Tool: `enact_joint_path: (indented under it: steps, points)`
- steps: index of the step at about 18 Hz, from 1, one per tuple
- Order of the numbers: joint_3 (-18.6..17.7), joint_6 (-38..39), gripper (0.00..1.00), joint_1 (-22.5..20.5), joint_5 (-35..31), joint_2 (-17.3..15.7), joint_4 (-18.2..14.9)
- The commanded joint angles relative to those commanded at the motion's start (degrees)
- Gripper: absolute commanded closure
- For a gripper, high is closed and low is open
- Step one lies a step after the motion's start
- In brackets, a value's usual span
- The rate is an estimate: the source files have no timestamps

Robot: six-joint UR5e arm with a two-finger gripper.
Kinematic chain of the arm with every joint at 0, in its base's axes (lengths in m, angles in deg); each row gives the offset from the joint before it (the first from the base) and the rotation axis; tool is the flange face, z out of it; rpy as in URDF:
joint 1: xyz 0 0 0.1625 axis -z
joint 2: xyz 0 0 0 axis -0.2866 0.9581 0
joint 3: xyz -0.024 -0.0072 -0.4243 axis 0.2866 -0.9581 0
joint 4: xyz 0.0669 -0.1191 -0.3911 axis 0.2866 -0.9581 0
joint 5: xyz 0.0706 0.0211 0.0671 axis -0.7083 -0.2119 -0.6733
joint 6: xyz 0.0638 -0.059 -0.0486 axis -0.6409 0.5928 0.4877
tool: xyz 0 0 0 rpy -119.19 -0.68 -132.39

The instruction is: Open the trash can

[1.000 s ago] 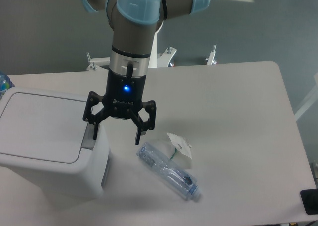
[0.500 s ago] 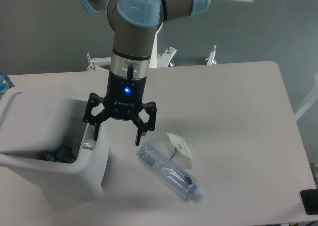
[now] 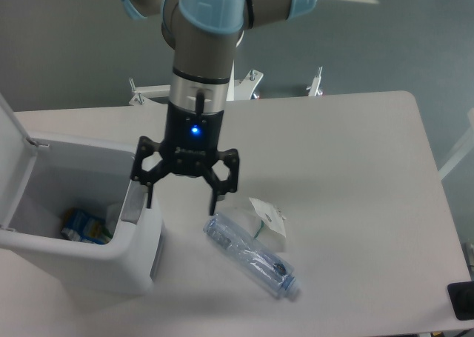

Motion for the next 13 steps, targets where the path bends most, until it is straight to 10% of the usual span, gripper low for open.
enact_joint_path:
  steps: [13]
  points:
    - [-2.2, -29.8, 0.00, -15.0, -6.9, 8.9, -0.3]
